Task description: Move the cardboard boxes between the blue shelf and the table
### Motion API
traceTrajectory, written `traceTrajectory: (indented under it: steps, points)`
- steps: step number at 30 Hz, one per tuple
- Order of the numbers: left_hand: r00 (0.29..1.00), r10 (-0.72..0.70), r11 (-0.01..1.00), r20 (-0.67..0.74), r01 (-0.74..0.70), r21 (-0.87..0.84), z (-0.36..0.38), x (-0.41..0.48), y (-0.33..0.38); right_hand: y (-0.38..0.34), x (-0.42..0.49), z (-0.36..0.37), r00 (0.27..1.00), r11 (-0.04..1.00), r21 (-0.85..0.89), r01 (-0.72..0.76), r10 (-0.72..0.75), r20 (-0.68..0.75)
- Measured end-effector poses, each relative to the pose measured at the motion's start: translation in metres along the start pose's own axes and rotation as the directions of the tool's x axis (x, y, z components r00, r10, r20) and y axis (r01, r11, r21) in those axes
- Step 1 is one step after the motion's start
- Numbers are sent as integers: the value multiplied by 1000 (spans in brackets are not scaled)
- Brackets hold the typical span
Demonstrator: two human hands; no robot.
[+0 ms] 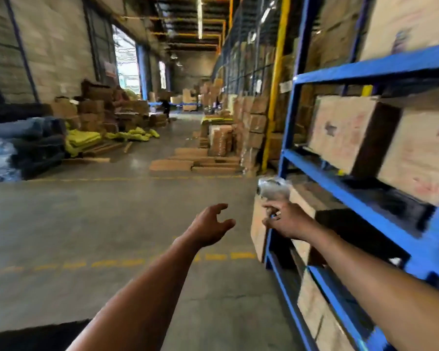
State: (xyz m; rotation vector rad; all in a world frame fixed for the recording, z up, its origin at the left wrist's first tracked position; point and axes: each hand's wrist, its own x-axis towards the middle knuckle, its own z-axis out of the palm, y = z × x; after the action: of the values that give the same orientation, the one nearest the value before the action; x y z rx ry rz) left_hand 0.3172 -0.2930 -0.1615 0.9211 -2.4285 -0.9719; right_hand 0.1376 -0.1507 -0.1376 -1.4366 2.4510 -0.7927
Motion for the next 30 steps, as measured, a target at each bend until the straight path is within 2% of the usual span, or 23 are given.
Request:
traceTrajectory:
  steps: [3,6,9,12,14,17,19,21,23,25,28,30]
  points:
    - [968,219,975,124,-212,-69,49,10,71,39,-64,-53,957,985,30,-170,172,-235]
    - [881,414,910,231,-391,-139,92,-5,133,55,-142,-86,851,953,66,-296,295,-434]
    - [753,578,816,313,-532,-227,127,-32,193,56,-222,-112,714,923,89,-373,347,-608]
    - [642,678,735,358,-583,-346,162,-75,254,47,-306,-145,559,880,93,-467,375,-740]
    - [577,734,678,358,-590,-439,184,-110,295,44,-361,-170,421,850,94,-518,349,-837]
    - [551,768,615,325,-495,-614,209,-156,351,35,-438,-206,144,738,112,-666,275,-951]
    - [555,758,603,344,-395,-693,222,-175,377,34,-482,-226,-2,633,158,-757,241,-971]
    - [573,719,621,394,-274,-734,235,-185,395,45,-519,-241,-146,512,293,-808,308,-940]
    - [593,670,647,446,-173,-743,247,-189,408,64,-545,-249,-250,440,431,-788,410,-877]
    - [593,624,680,508,-93,-727,260,-192,416,88,-561,-248,-299,451,559,-696,526,-796]
    - [583,602,668,546,8,-745,277,-195,422,121,-570,-239,-297,547,714,-437,662,-688]
    - [588,606,651,536,21,-758,281,-193,424,131,-569,-239,-291,574,753,-321,697,-655]
